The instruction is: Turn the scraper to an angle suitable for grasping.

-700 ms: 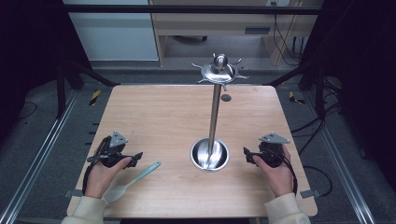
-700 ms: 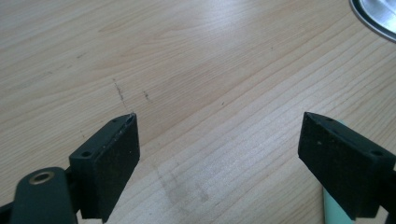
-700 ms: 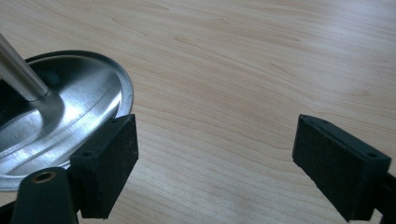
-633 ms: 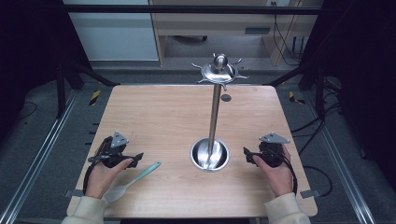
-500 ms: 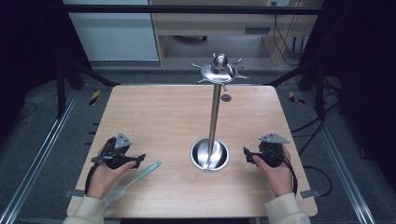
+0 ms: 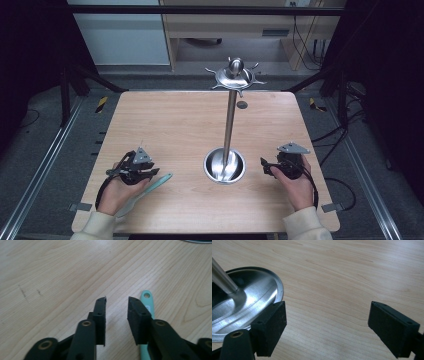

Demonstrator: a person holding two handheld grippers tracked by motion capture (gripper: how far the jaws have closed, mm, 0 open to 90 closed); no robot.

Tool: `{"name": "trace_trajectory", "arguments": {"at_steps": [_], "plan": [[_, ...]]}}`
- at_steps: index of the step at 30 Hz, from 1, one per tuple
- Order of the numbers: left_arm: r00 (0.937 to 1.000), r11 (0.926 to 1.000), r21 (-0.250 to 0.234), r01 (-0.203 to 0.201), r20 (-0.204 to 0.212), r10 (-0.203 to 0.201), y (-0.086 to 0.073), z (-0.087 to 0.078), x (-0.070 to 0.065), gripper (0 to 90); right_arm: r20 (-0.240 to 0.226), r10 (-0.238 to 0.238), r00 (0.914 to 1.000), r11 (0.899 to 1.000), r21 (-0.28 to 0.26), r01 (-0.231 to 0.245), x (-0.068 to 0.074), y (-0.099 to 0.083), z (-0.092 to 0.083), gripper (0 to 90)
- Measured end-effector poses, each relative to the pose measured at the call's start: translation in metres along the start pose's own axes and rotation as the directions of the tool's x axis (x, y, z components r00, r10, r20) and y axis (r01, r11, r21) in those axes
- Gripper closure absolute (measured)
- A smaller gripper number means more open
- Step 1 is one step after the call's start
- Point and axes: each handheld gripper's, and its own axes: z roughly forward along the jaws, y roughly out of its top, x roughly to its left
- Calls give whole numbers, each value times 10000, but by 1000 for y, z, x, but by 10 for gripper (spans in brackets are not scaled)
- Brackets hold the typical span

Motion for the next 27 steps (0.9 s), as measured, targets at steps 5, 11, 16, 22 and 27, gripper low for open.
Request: {"name": "trace_trajectory", "arguments": {"at_steps": [5,11,16,22,27], "plan": [[9996,9999,146,19,279,-24,0,0,0,857,2,-93,10000,10000,-15,93,-1,0,1,158],[9995,9996,289,-23,327,13,-1,0,-1,900,29,-79,10000,10000,13,79,0,0,1,160],[9993,9992,382,-132,365,118,0,2,-3,900,0,-66,10000,10000,-3,66,0,0,1,161],[9986,9984,508,-256,477,232,-2,7,-4,900,12,-69,10000,10000,5,69,0,0,1,162],[9973,9963,701,-491,586,450,-1,11,-9,900,31,-119,9999,9999,26,119,0,0,1,163]]}}
